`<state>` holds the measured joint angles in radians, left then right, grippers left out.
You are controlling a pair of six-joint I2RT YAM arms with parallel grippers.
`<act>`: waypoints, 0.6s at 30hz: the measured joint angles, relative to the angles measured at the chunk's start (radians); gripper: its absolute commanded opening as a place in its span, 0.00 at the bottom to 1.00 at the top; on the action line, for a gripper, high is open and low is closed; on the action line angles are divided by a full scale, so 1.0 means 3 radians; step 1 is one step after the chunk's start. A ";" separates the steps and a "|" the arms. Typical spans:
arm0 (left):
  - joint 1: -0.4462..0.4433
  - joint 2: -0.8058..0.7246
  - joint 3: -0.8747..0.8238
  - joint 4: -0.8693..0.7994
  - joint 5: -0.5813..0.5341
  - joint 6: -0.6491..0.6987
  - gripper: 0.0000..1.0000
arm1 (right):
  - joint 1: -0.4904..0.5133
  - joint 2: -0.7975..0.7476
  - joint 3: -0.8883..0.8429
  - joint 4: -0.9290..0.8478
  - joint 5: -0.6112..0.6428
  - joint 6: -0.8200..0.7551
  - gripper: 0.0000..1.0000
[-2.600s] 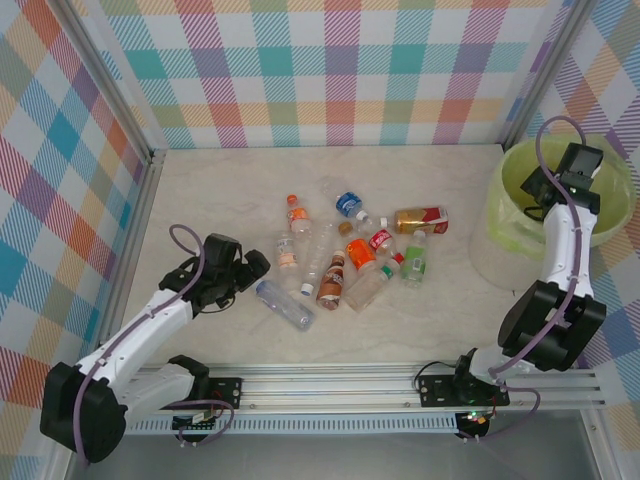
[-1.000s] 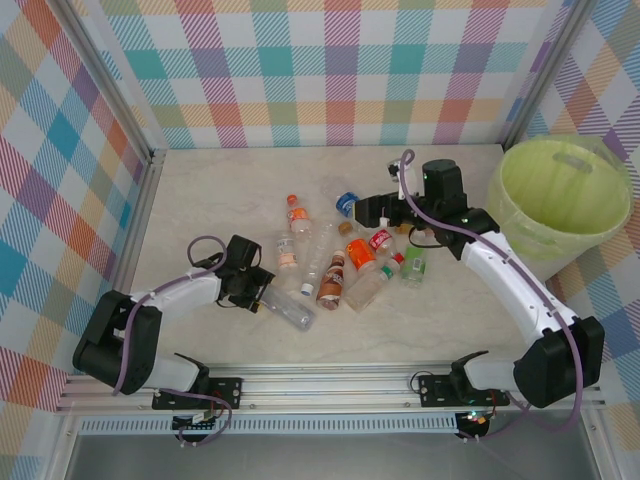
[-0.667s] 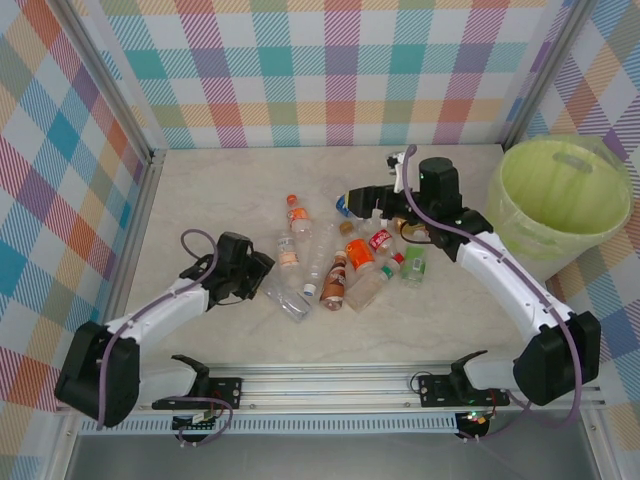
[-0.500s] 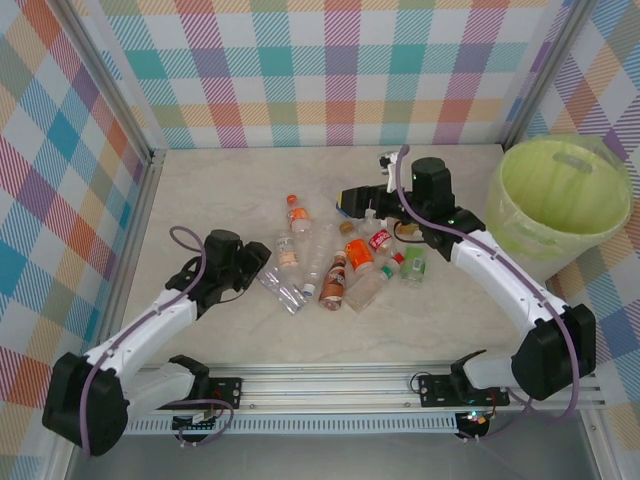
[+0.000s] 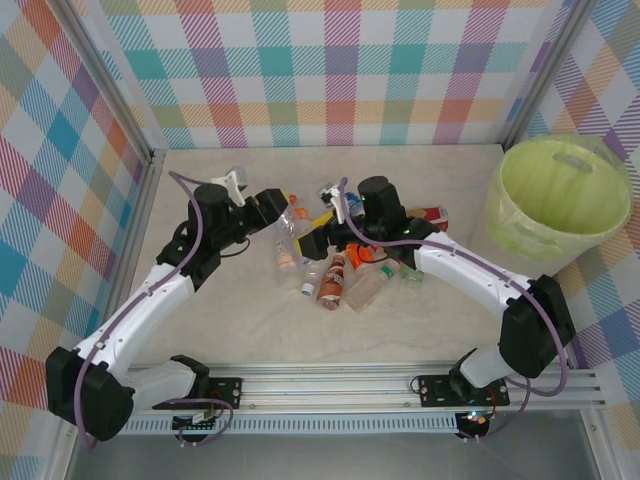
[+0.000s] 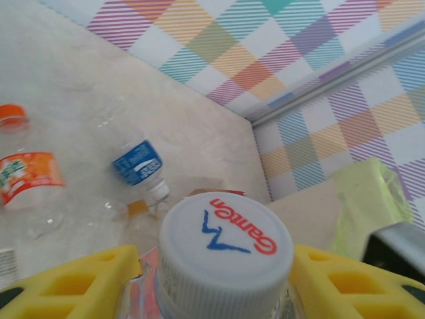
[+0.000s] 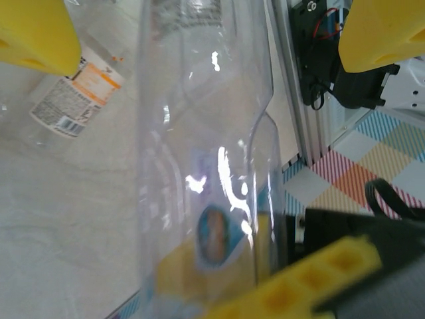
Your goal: Put the plastic bottles in the bin
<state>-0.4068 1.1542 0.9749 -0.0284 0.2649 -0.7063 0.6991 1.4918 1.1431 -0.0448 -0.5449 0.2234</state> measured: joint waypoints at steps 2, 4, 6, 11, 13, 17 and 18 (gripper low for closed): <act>0.0000 0.0075 0.0074 0.0065 0.0094 0.0037 0.46 | 0.0043 0.0061 0.0015 0.0008 -0.0008 -0.0011 1.00; 0.0000 0.0117 0.0114 0.0117 0.0175 0.0058 0.46 | 0.0062 0.0095 0.0018 0.0025 0.0008 -0.0013 0.99; 0.0000 0.0144 0.0145 0.0149 0.0262 0.0064 0.46 | 0.0072 0.0112 0.0018 0.0050 0.0032 -0.0013 0.91; 0.0000 0.0184 0.0150 0.0264 0.0371 0.0051 0.50 | 0.0072 0.0122 0.0047 0.0098 0.0028 -0.0005 0.64; 0.0000 0.0186 0.0150 0.0287 0.0392 0.0050 0.52 | 0.0062 0.0125 0.0052 0.0093 0.0018 -0.0010 0.56; 0.0000 0.0186 0.0150 0.0289 0.0392 0.0027 0.91 | 0.0060 0.0125 0.0071 0.0062 0.0025 -0.0038 0.46; 0.0000 0.0186 0.0150 0.0284 0.0384 0.0027 1.00 | 0.0062 0.0125 0.0088 0.0042 0.0050 -0.0055 0.45</act>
<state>-0.4068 1.2098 1.0199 0.0566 0.3801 -0.6983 0.7177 1.5291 1.1694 -0.0322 -0.5301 0.2070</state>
